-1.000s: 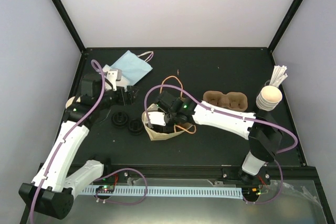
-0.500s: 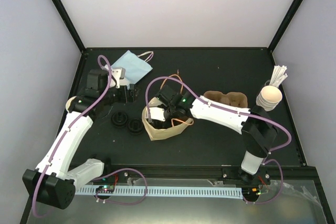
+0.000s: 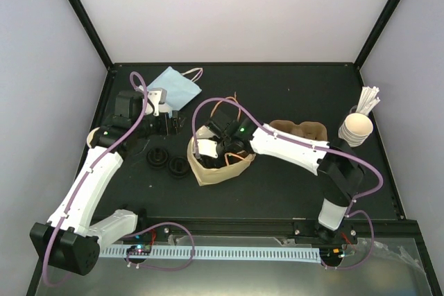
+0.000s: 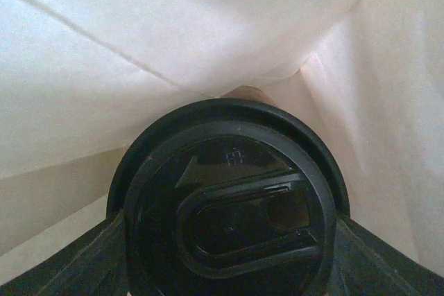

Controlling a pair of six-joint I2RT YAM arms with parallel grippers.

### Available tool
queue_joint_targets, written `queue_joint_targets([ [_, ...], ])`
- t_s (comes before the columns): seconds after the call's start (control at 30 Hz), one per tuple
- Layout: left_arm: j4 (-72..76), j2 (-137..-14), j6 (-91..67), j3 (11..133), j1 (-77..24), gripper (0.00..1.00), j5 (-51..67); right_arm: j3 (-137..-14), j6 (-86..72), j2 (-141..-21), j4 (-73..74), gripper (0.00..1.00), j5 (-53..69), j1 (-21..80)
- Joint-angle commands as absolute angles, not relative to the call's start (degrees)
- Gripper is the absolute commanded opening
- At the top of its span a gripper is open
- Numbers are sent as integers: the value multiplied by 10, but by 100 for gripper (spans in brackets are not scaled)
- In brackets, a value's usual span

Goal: Pack the takeout coffee

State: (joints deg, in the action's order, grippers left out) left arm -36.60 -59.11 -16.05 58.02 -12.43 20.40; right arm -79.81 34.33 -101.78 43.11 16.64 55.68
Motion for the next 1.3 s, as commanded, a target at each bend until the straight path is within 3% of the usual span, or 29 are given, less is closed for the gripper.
queue_joint_targets([
  [0.0,-360,-586,-156,596,-120,94,233,-752,325,-994,489,61,155,569],
  [0.1,-361,-585,-158,596,-120,94,240,-735,331,-966,483,79,130,571],
  [0.2,-361,-581,-160,596,-120,94,242,-724,332,-950,485,86,114,575],
  [0.27,-360,-578,-159,595,-119,94,242,-717,331,-942,482,99,108,579],
  [0.87,-360,-575,-163,605,-120,94,261,-789,308,-888,547,100,72,583],
  [1.27,-355,-575,-165,612,-120,94,305,-721,319,-809,497,100,41,590],
])
